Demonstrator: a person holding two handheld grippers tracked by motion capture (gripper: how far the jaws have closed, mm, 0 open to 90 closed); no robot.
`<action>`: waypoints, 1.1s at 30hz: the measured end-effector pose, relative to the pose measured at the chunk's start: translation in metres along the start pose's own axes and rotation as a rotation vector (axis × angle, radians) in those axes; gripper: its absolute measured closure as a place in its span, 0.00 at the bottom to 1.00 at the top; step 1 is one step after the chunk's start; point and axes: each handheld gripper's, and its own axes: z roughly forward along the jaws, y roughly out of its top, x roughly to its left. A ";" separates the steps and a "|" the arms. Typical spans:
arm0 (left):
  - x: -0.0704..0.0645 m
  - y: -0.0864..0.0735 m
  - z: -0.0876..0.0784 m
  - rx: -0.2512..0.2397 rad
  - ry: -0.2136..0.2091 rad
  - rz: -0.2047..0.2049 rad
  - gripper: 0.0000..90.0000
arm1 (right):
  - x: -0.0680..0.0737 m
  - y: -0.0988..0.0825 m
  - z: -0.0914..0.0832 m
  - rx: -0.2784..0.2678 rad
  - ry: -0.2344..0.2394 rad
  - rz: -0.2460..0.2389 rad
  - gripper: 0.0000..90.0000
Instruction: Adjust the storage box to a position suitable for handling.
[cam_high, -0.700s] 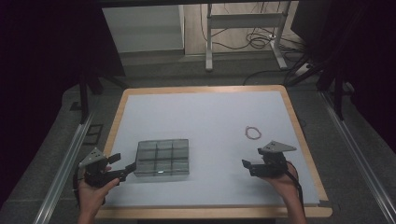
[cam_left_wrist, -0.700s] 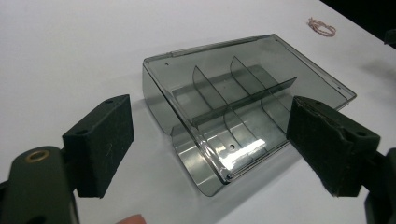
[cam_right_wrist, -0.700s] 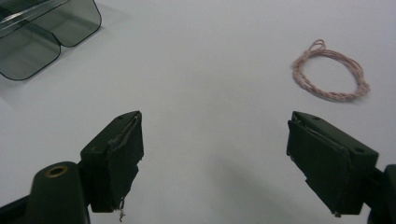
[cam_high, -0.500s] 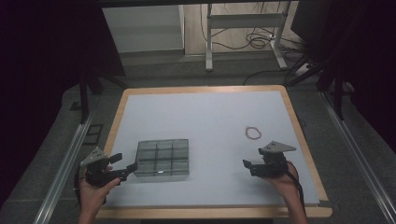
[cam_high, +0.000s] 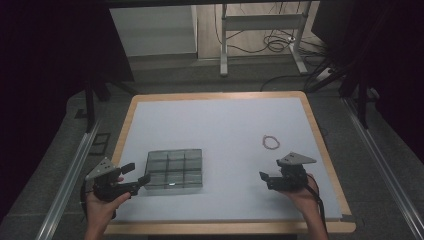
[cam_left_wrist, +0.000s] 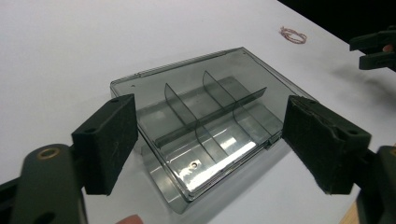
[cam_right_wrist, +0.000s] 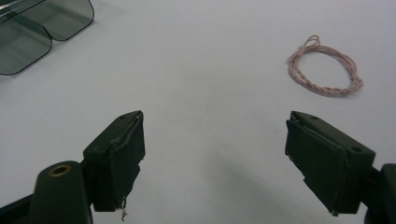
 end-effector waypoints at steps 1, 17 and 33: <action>0.000 0.000 0.001 0.004 -0.001 -0.001 0.23 | 0.000 0.000 0.000 0.001 0.000 -0.003 0.21; 0.009 -0.001 -0.008 -0.036 0.035 -0.039 0.93 | 0.004 -0.003 -0.002 -0.020 0.015 -0.046 0.21; 0.042 -0.021 0.002 0.058 0.120 -0.121 1.00 | 0.004 -0.004 0.000 -0.021 -0.007 -0.037 0.21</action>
